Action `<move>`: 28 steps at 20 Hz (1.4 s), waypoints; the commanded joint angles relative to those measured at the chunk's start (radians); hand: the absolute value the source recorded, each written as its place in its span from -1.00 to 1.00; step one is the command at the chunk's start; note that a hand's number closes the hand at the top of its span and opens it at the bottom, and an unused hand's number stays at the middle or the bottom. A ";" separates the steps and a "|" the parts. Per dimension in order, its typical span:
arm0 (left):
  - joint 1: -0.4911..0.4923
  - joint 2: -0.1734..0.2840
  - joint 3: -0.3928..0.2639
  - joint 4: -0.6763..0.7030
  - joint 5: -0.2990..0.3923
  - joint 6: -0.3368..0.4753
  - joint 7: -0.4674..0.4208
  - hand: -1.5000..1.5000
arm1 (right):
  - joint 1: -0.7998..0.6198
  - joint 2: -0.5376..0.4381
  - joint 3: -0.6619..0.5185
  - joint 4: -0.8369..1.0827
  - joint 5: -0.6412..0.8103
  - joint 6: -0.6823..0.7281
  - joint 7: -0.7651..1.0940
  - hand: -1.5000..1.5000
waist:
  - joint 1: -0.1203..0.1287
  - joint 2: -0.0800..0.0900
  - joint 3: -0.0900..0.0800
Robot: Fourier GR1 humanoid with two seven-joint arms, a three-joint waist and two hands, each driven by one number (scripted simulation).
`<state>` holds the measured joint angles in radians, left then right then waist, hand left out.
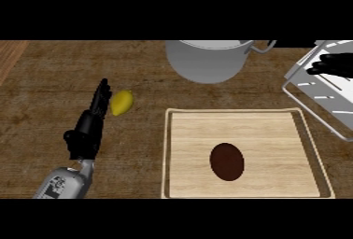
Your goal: Pick the cupcake from the tray and place it in the tiered basket
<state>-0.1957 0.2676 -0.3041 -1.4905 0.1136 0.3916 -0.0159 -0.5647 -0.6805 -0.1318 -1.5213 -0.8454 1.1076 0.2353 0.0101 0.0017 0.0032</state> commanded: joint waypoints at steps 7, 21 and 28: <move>-0.006 -0.013 0.015 0.034 -0.021 0.006 -0.020 0.00 | -0.038 0.034 -0.006 -0.371 0.394 0.121 0.008 -1.00 | -0.008 0.001 -0.002; 0.012 -0.068 0.009 0.002 -0.074 0.001 0.008 0.00 | 0.084 0.073 0.161 -0.607 0.586 0.123 0.032 -1.00 | -0.013 -0.002 -0.003; 0.016 -0.051 0.038 -0.058 -0.082 -0.022 0.067 0.00 | 0.098 0.099 0.185 -0.576 0.783 0.165 -0.034 -1.00 | -0.004 0.001 -0.002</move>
<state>-0.1590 0.2253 -0.2775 -1.5497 0.0427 0.3713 0.0330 -0.4985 -0.6025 0.0415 -2.0739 -0.1712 1.1562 0.2523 0.0072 0.0009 0.0005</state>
